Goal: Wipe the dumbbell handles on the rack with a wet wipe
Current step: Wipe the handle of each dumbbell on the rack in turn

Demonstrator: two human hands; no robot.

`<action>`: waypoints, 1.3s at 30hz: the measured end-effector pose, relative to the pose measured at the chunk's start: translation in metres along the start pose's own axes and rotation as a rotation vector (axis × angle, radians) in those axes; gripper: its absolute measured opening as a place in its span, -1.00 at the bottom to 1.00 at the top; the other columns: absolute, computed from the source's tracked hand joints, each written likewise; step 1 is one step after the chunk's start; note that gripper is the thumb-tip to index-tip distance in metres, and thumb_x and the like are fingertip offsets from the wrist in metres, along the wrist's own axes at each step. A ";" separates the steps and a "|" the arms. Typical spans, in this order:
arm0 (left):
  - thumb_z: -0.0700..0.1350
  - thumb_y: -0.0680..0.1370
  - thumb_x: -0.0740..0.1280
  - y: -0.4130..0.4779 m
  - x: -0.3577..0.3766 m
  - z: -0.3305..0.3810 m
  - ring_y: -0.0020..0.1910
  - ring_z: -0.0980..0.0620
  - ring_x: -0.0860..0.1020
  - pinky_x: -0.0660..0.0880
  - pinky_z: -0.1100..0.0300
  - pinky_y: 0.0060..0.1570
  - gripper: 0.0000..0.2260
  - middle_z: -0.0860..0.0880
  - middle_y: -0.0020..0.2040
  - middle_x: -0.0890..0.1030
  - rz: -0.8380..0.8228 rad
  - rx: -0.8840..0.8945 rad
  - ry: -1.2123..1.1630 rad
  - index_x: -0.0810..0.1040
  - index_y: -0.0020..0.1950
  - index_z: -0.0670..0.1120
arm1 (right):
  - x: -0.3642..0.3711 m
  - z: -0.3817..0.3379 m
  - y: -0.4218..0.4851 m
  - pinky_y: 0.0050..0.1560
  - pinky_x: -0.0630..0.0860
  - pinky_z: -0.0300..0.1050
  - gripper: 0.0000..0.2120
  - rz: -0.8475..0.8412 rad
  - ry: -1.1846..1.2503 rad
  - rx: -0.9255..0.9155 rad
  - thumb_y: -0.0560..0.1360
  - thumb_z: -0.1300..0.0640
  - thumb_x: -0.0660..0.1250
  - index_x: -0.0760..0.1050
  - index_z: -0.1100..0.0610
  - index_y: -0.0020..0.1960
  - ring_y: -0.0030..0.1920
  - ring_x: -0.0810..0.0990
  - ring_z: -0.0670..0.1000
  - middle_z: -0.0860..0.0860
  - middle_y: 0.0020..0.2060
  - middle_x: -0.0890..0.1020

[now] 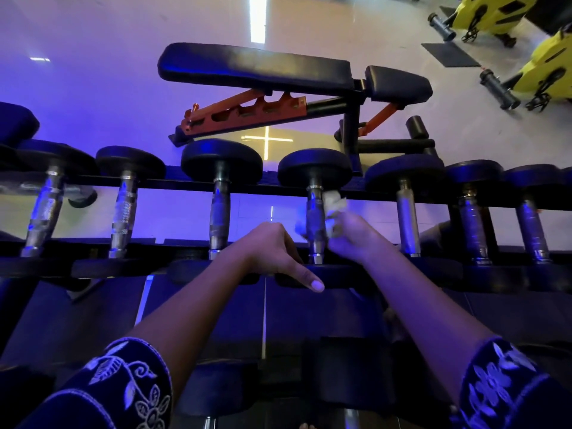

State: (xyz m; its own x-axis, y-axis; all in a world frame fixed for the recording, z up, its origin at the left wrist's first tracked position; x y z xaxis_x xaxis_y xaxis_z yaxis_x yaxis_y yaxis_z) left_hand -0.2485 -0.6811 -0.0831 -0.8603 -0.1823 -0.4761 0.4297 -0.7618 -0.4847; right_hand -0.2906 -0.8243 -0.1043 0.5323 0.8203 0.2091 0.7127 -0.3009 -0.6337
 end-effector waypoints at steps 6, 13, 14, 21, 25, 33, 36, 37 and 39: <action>0.31 0.05 0.61 0.005 -0.001 -0.002 -0.35 0.13 0.54 0.46 0.17 -0.30 -0.51 -0.05 -0.35 0.68 0.009 0.016 -0.003 0.71 -0.31 -0.06 | -0.017 -0.003 -0.013 -0.31 0.58 -0.04 -0.68 0.185 -0.268 -0.112 0.41 0.57 0.06 0.46 0.25 -0.27 -0.36 0.53 0.07 0.14 -0.36 0.50; 0.33 0.08 0.60 0.003 0.003 0.005 -0.44 0.11 0.52 0.43 0.12 -0.32 -0.46 -0.07 -0.42 0.63 0.044 0.060 0.047 0.62 -0.39 -0.13 | -0.047 -0.015 -0.045 -0.19 0.59 -0.06 -0.79 0.234 -0.199 -0.268 0.40 0.46 0.28 0.54 0.19 -0.13 -0.20 0.58 0.01 0.07 -0.32 0.66; 0.42 0.09 0.53 0.002 0.005 0.008 -0.45 0.10 0.49 0.39 0.12 -0.35 -0.38 -0.07 -0.44 0.60 0.092 0.071 0.104 0.59 -0.38 -0.15 | -0.056 -0.016 -0.047 -0.15 0.58 -0.04 -0.81 0.262 -0.201 -0.296 0.38 0.43 0.34 0.55 0.17 -0.14 -0.18 0.58 0.02 0.05 -0.31 0.66; 0.30 0.39 0.31 -0.006 0.071 0.081 -0.10 0.10 0.60 0.55 0.03 -0.10 -0.59 0.12 -0.12 0.62 0.640 0.447 0.298 0.65 0.03 0.04 | -0.124 -0.055 -0.069 -0.22 0.51 -0.12 -0.88 0.458 -0.483 -0.693 0.31 0.20 0.51 0.61 0.05 -0.22 -0.27 0.57 0.03 0.01 -0.28 0.67; 0.27 0.35 0.36 0.035 0.103 0.125 0.01 0.10 0.56 0.54 0.07 -0.02 -0.55 0.13 0.00 0.61 0.475 0.415 0.230 0.62 0.14 0.07 | -0.157 -0.075 -0.072 -0.22 0.50 -0.22 -0.84 0.438 -0.569 -0.767 0.33 0.23 0.50 0.59 0.01 -0.20 -0.30 0.54 -0.12 -0.09 -0.29 0.65; 0.37 0.30 0.42 0.082 0.107 0.117 -0.26 0.09 0.53 0.53 0.08 -0.20 -0.54 0.08 -0.25 0.62 0.194 0.245 0.477 0.64 0.02 0.07 | -0.175 -0.073 -0.058 -0.22 0.47 -0.38 -0.88 0.287 -0.780 -0.704 0.31 0.24 0.53 0.65 0.10 -0.19 -0.32 0.56 -0.27 -0.03 -0.25 0.68; 0.24 0.34 0.51 0.085 0.106 0.118 -0.27 0.07 0.48 0.47 0.16 -0.20 -0.59 0.02 -0.24 0.63 0.155 0.226 0.522 0.65 0.06 0.03 | -0.173 -0.058 -0.054 -0.18 0.46 -0.31 -0.85 0.274 -0.942 -0.664 0.27 0.23 0.55 0.69 0.12 -0.16 -0.22 0.61 -0.03 0.04 -0.18 0.67; 0.23 0.34 0.51 0.086 0.106 0.120 -0.27 0.08 0.46 0.44 0.17 -0.21 -0.59 0.02 -0.25 0.63 0.151 0.230 0.518 0.66 0.07 0.03 | -0.174 -0.055 -0.053 -0.15 0.47 -0.29 -0.84 0.269 -0.949 -0.644 0.27 0.24 0.55 0.69 0.12 -0.16 -0.21 0.60 -0.01 0.02 -0.18 0.66; 0.22 0.33 0.53 0.086 0.105 0.120 -0.28 0.09 0.46 0.41 0.18 -0.22 -0.58 0.06 -0.30 0.58 0.157 0.232 0.488 0.66 0.08 0.04 | -0.175 -0.055 -0.049 -0.14 0.51 -0.26 -0.82 0.246 -0.893 -0.617 0.25 0.27 0.56 0.66 0.14 -0.17 -0.25 0.58 -0.06 0.00 -0.25 0.64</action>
State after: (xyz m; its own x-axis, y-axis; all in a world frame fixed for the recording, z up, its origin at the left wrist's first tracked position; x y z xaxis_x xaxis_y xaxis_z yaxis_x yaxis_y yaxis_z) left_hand -0.3352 -0.8408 -0.0867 -0.5402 -0.0378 -0.8407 0.4234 -0.8755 -0.2327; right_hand -0.3932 -0.9796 -0.0693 0.3466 0.6859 -0.6399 0.8702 -0.4897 -0.0537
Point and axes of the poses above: each hand's wrist, its own y-axis towards the middle knuckle, its own x-axis out of the palm, z = x × y, the point moved 5 cm from there along y, towards the middle knuckle
